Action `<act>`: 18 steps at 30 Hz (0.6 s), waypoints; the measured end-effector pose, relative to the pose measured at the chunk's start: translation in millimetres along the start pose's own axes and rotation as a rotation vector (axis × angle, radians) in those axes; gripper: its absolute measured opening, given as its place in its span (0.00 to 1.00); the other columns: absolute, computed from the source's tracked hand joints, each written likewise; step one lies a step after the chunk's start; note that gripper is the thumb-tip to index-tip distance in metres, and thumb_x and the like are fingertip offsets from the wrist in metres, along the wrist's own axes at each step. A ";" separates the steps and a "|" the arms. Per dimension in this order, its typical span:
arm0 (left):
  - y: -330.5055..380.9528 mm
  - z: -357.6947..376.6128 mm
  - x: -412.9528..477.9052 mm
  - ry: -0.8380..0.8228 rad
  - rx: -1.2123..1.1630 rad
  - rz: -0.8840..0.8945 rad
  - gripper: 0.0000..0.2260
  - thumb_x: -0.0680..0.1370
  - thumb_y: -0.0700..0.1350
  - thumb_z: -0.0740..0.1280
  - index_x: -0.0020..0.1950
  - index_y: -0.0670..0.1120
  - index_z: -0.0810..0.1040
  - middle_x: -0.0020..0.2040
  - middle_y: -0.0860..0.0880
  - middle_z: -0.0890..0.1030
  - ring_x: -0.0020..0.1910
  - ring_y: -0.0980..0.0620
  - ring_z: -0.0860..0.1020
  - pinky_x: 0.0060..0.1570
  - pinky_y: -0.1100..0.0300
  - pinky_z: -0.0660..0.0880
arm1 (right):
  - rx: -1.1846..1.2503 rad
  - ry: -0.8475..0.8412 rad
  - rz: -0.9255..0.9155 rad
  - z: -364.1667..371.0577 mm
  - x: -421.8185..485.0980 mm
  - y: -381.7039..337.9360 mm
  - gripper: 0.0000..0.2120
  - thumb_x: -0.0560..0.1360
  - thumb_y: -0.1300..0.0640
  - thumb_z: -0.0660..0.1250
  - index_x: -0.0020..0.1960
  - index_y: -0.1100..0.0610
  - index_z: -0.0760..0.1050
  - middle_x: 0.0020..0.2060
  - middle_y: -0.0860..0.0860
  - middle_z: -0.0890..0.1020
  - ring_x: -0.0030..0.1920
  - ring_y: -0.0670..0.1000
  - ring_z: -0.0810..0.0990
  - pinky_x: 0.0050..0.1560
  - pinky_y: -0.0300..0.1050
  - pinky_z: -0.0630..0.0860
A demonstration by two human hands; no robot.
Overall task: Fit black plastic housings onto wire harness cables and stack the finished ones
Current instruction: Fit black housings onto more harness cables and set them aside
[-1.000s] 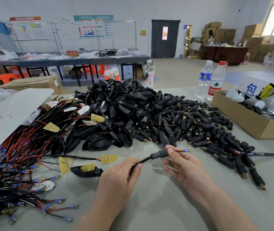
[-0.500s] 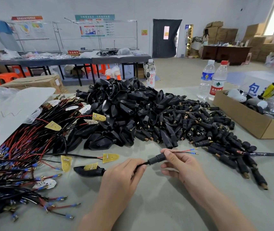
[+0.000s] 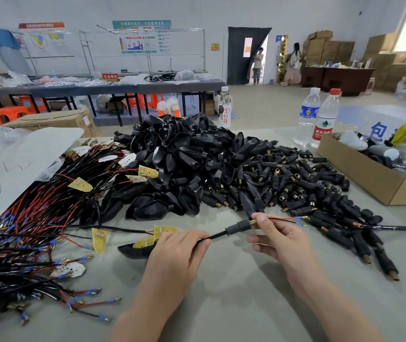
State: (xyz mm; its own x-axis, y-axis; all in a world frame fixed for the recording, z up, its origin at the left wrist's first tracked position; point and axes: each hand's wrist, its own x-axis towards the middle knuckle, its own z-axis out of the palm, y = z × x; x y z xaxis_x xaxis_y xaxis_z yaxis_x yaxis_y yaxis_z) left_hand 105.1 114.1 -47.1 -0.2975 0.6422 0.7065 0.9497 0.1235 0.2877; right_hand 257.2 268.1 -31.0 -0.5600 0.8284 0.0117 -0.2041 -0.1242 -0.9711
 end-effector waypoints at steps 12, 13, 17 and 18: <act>6.9 0.9 -0.6 -0.010 -0.122 -0.042 0.10 0.81 0.51 0.62 0.49 0.49 0.81 0.41 0.61 0.80 0.43 0.65 0.72 0.48 0.59 0.70 | 0.057 -0.090 0.064 -3.9 4.0 2.7 0.15 0.63 0.48 0.75 0.46 0.54 0.86 0.54 0.42 0.85 0.42 0.52 0.86 0.40 0.41 0.81; 7.2 0.6 -0.3 -0.006 -0.121 -0.039 0.10 0.80 0.51 0.62 0.49 0.49 0.81 0.41 0.61 0.80 0.44 0.64 0.72 0.48 0.59 0.70 | 0.068 -0.094 0.076 -4.4 4.0 2.9 0.14 0.63 0.49 0.75 0.46 0.55 0.86 0.54 0.43 0.85 0.41 0.52 0.85 0.39 0.41 0.81; 8.0 -1.4 2.6 0.015 -0.080 0.009 0.07 0.79 0.48 0.65 0.48 0.47 0.82 0.40 0.59 0.80 0.41 0.61 0.74 0.48 0.59 0.70 | 0.088 -0.114 0.105 -5.2 3.2 3.0 0.16 0.62 0.48 0.76 0.46 0.55 0.87 0.52 0.44 0.86 0.37 0.49 0.83 0.39 0.41 0.81; 8.4 -2.1 3.1 0.019 -0.080 0.009 0.08 0.79 0.48 0.65 0.48 0.47 0.82 0.40 0.59 0.79 0.40 0.61 0.74 0.48 0.59 0.70 | 0.087 -0.124 0.104 -5.0 2.9 2.8 0.17 0.62 0.48 0.76 0.47 0.55 0.87 0.51 0.44 0.86 0.36 0.48 0.82 0.39 0.41 0.81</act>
State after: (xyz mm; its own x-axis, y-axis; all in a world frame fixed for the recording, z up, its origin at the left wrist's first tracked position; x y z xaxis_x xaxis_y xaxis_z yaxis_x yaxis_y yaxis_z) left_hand 111.9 115.6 -41.1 -0.2913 0.6282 0.7214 0.9418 0.0562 0.3313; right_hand 259.0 272.9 -35.0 -0.6757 0.7353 -0.0533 -0.2054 -0.2572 -0.9443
